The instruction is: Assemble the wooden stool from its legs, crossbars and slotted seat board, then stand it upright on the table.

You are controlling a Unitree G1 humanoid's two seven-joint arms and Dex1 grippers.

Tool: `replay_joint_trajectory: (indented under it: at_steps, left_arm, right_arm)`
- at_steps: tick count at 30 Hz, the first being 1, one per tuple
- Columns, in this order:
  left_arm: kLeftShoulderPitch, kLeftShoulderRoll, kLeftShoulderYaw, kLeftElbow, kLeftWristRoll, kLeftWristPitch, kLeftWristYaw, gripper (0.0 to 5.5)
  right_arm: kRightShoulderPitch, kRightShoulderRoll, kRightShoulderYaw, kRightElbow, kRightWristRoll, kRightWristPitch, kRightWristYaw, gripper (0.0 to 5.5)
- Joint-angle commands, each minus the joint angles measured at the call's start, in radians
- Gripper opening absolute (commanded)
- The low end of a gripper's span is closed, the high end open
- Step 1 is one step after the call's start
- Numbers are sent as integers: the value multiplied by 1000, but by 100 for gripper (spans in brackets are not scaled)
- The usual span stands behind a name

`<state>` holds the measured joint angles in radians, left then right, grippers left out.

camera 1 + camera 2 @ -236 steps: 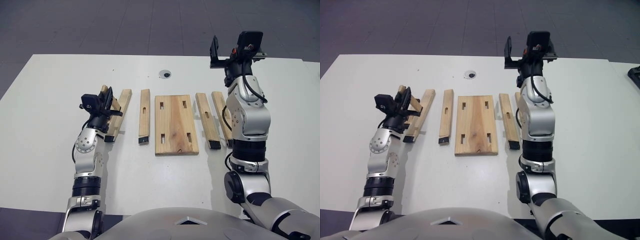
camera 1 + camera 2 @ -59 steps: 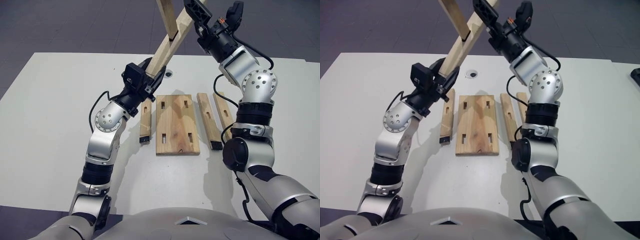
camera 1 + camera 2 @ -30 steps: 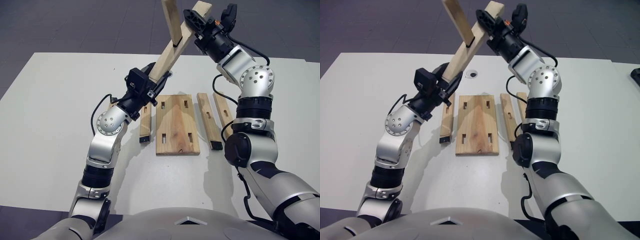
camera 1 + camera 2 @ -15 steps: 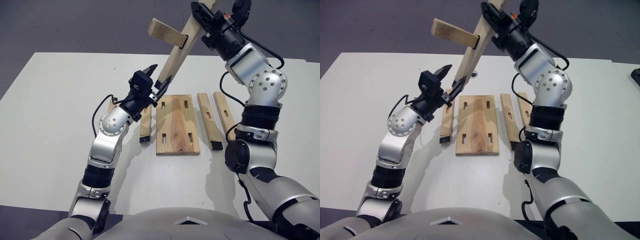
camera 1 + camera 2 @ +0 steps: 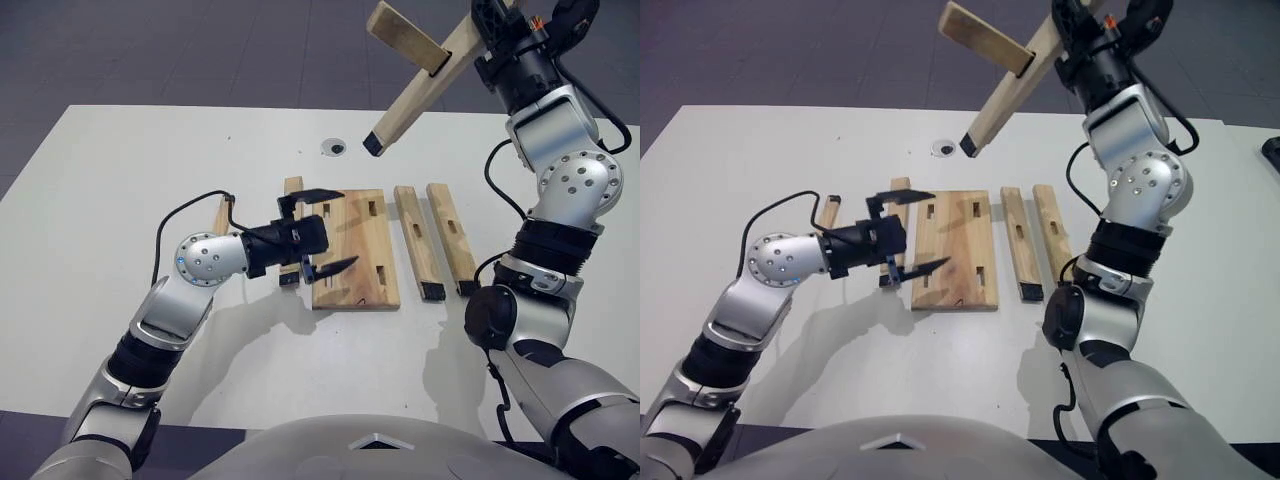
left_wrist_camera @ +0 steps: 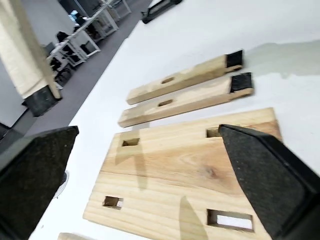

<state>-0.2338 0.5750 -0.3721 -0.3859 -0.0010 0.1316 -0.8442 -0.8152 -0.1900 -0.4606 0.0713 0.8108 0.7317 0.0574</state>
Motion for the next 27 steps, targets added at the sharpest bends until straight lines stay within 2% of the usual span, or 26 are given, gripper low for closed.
replay_joint_trajectory:
  at_steps: [1, 9, 19, 27]
  left_arm:
    - [58, 38, -69, -35, 65, -19, -27, 540]
    - [48, 13, -154, 80, 244, -113, 38, 540]
    - [32, -49, -169, 234, 357, -196, 127, 540]
    - [-18, -130, -149, 310, 363, -219, 185, 540]
  right_arm:
    - [26, 13, 9, -20, 23, 27, -23, 100]
    - [37, 23, 28, -28, 29, 51, -39, 100]
    - [30, 40, 36, -46, 43, 39, -50, 100]
    - [59, 77, 36, -95, 49, 8, -73, 100]
